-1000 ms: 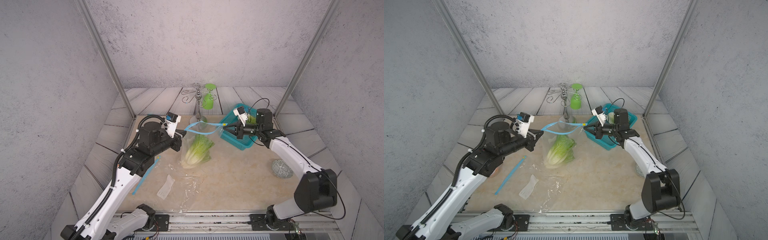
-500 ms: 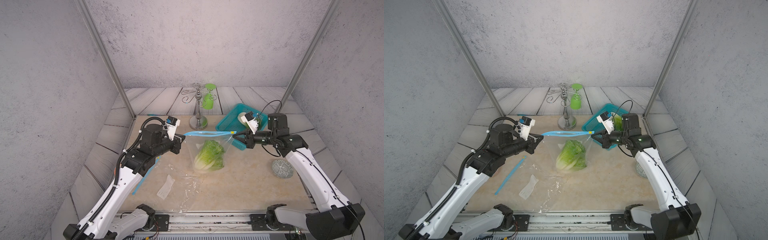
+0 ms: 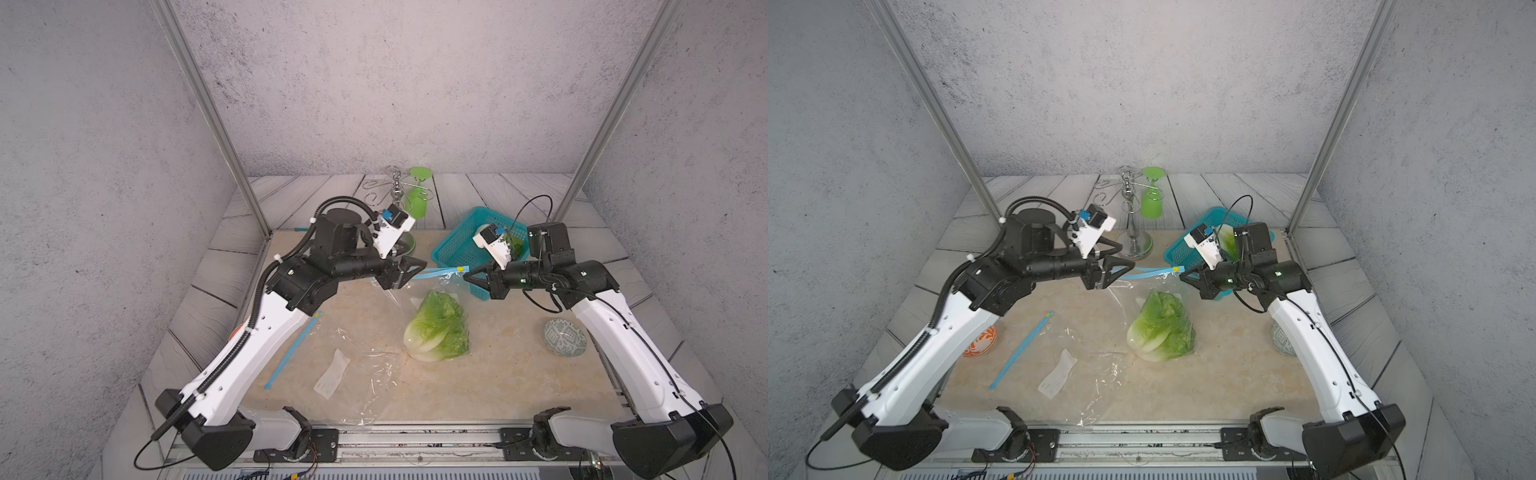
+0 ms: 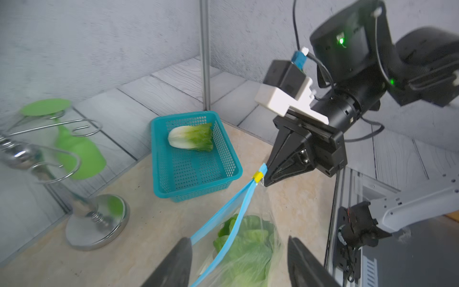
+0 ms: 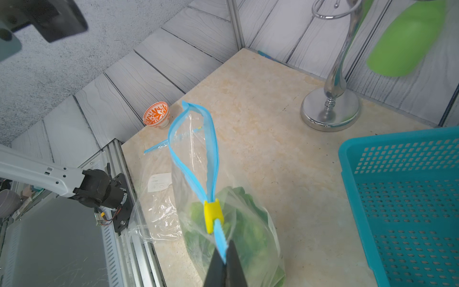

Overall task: Put the chinese cabbages into a zipper bag and zip it
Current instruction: Adjust the zipper food storage bag at the center of the board, then zip the zipper on the zipper food storage bag.

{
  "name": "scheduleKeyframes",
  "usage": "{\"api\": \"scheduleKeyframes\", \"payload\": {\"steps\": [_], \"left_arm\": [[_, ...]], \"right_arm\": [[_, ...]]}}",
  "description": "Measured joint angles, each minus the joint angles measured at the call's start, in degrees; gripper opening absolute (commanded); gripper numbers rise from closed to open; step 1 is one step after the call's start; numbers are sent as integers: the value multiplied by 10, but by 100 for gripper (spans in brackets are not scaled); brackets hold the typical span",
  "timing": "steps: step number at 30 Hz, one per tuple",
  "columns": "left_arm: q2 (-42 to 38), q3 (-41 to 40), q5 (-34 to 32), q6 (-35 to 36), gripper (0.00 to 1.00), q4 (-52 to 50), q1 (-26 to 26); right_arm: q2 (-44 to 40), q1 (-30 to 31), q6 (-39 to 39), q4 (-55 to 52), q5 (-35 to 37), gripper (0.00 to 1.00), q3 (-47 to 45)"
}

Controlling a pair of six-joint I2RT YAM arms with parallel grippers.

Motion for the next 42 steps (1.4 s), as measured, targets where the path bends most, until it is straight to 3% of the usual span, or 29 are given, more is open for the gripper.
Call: {"api": "scheduleKeyframes", "payload": {"steps": [5, 10, 17, 19, 22, 26, 28, 33, 39, 42], "left_arm": [[96, 47, 17, 30, 66, -16, -23], [123, 53, 60, 35, 64, -14, -40], [127, 54, 103, 37, 31, -7, -41], [130, 55, 111, 35, 31, -5, -41], [133, 55, 121, 31, 46, -4, -41], [144, 61, 136, 35, 48, -6, -41], [148, 61, 144, 36, 45, -7, -41], [150, 61, 151, 46, 22, -14, -39], [150, 61, 156, 42, 22, -16, -29], [150, 61, 159, 41, 16, -16, -27]], "right_arm": [[2, 12, -9, -20, 3, 0, 15], [6, 27, -16, -28, 3, 0, 29], [9, 35, -25, -34, 3, 0, 33], [9, 35, -26, -35, 3, 0, 33], [9, 36, -26, -37, 3, 0, 33], [9, 39, -31, -38, 2, 0, 33], [9, 40, -35, -38, 2, 0, 33], [9, 41, -39, -39, 2, 0, 33], [9, 41, -39, -38, 0, 0, 33], [9, 41, -39, -38, 0, 0, 33]]}}
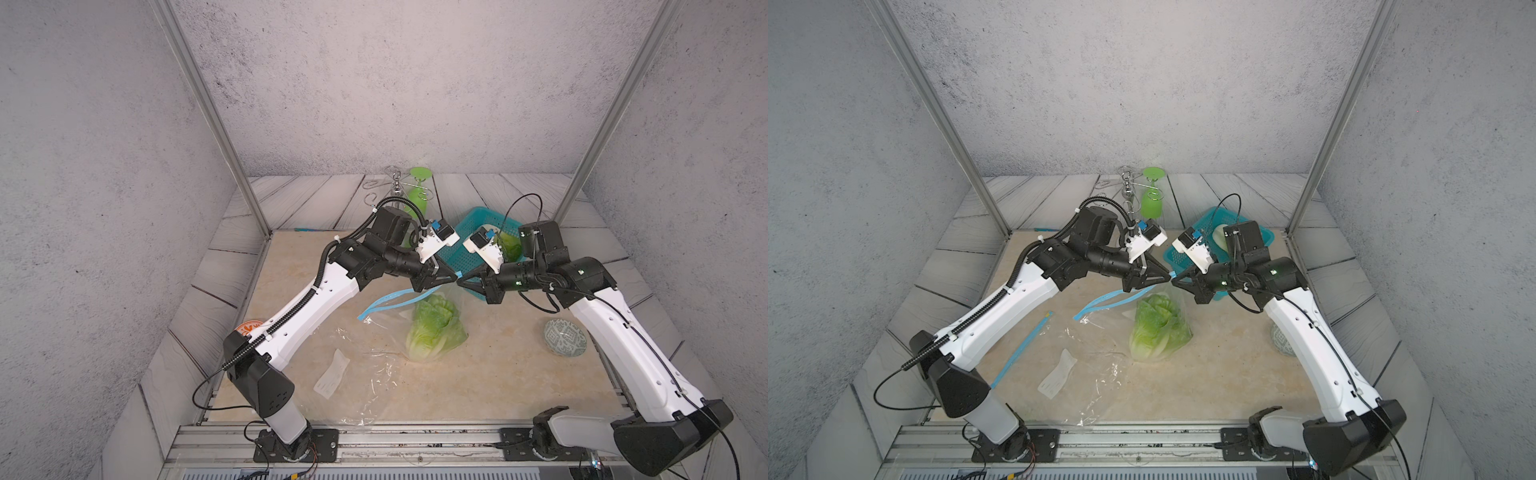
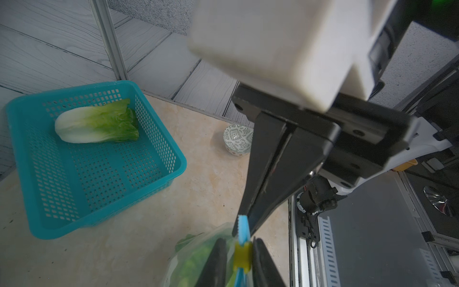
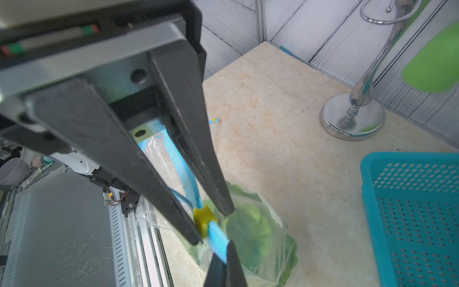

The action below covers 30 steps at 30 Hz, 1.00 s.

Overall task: Put the chinese cabbages into a zipper bag and zip it
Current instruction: Zip the zipper on the zipper food storage bag.

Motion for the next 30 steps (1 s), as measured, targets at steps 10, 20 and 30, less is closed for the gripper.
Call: {"api": "scheduleKeyframes", "payload": {"steps": [10, 20, 30], "left_arm": [[0, -1, 14, -7, 0, 5, 1], [0, -8, 27, -8, 0, 10, 6], [-5, -8, -6, -6, 0, 0, 6]], "right_arm": [[0, 0, 5, 5, -4, 9, 0], [0, 0, 18, 39, -30, 14, -11], [-4, -1, 40, 70, -49, 0, -31]]}}
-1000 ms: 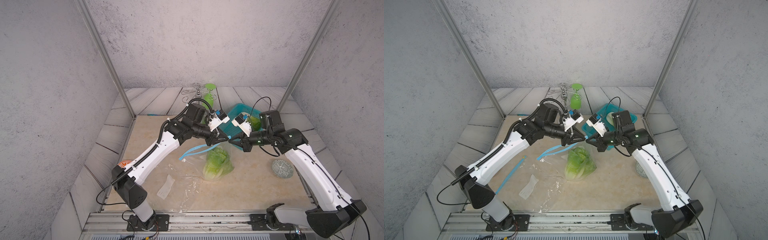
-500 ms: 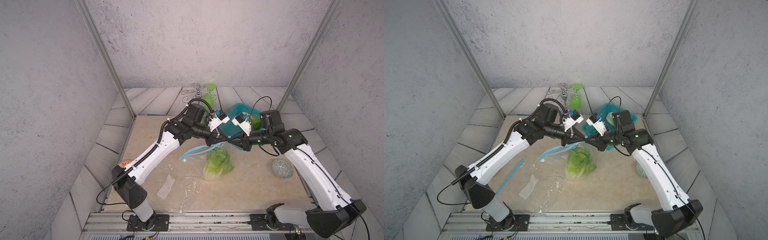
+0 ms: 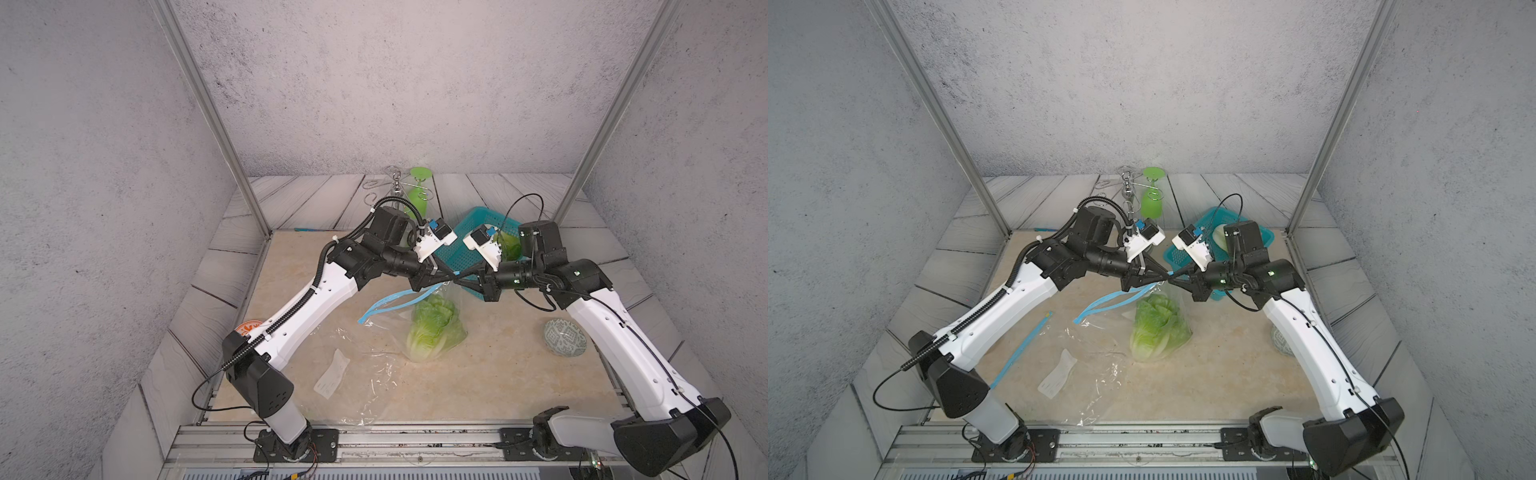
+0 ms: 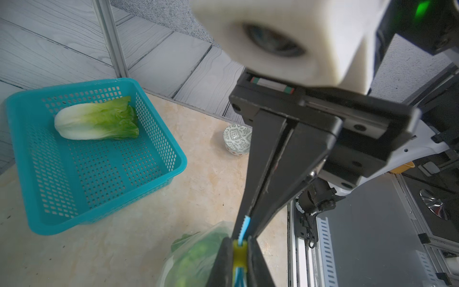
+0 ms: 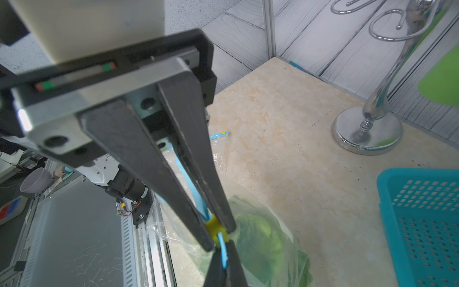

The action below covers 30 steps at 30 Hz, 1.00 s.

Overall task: Put the chinese cabbages into a zipper bag and zip it
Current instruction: Zip the zipper on the zipper food storage bag.

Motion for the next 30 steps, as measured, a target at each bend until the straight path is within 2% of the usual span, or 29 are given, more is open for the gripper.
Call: {"api": "scheduleKeyframes", "payload": {"steps": [8, 19, 30], "left_arm": [[-24, 2, -51, 12, 0, -42, -7], [-34, 2, -76, 13, 0, -72, -7], [-86, -47, -138, 8, 0, -106, -5]], "right_arm": [[-11, 1, 36, 38, -22, 0, -21], [-12, -16, 70, 52, -28, 0, -27], [-26, -57, 134, 98, 13, 0, -28]]}}
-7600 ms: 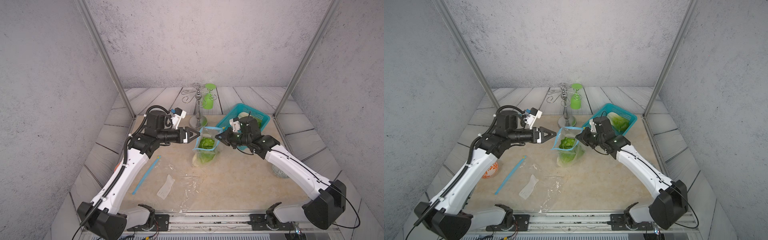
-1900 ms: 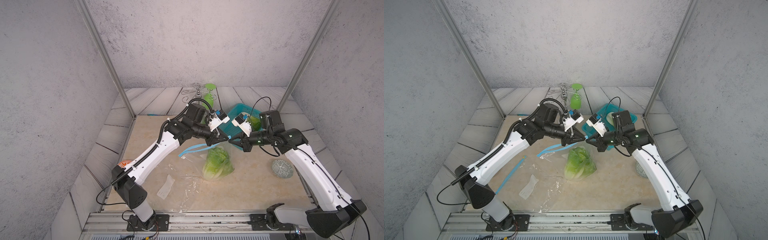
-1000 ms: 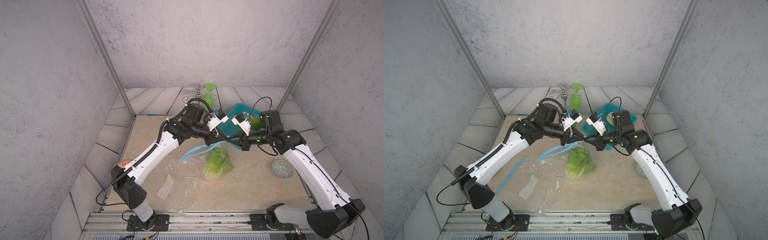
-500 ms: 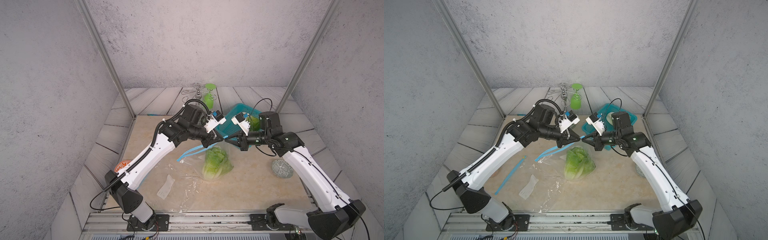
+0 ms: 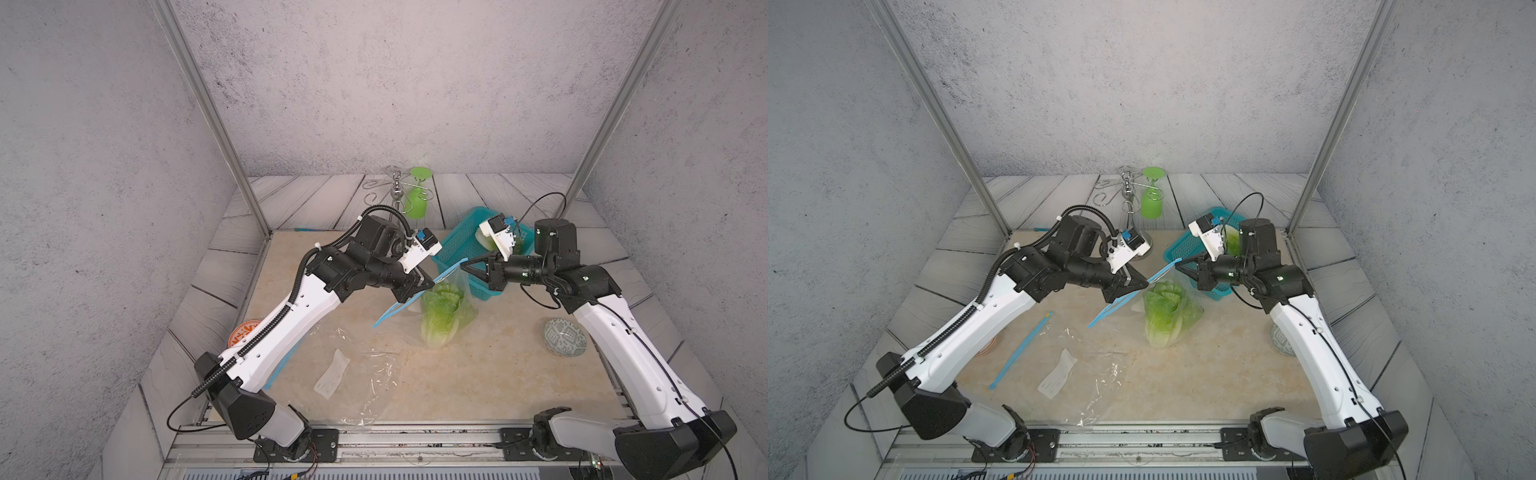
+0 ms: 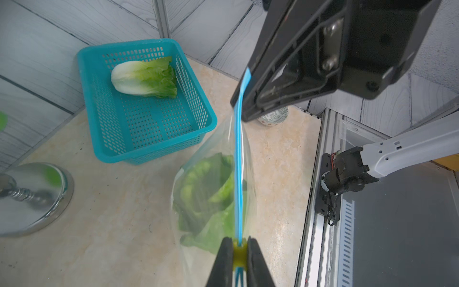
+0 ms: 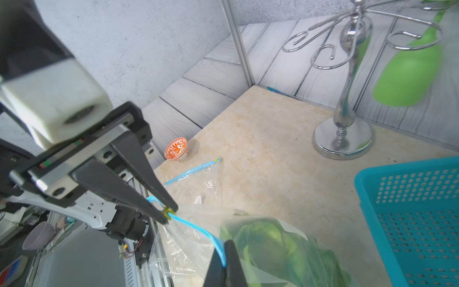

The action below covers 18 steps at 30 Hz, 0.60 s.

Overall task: Put the chinese cabbages into a zipper bag and zip it
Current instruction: Zip the zipper on the zipper food storage bag.

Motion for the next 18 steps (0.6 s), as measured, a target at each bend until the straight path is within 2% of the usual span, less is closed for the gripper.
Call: {"api": "scheduleKeyframes", "payload": {"steps": [10, 18], "left_arm": [[-81, -144, -37, -31, 0, 9, 9], [-103, -165, -39, -50, 0, 16, 12]], "right_arm": [[0, -19, 47, 2, 57, 0, 19], [0, -19, 59, -7, 64, 0, 45]]}}
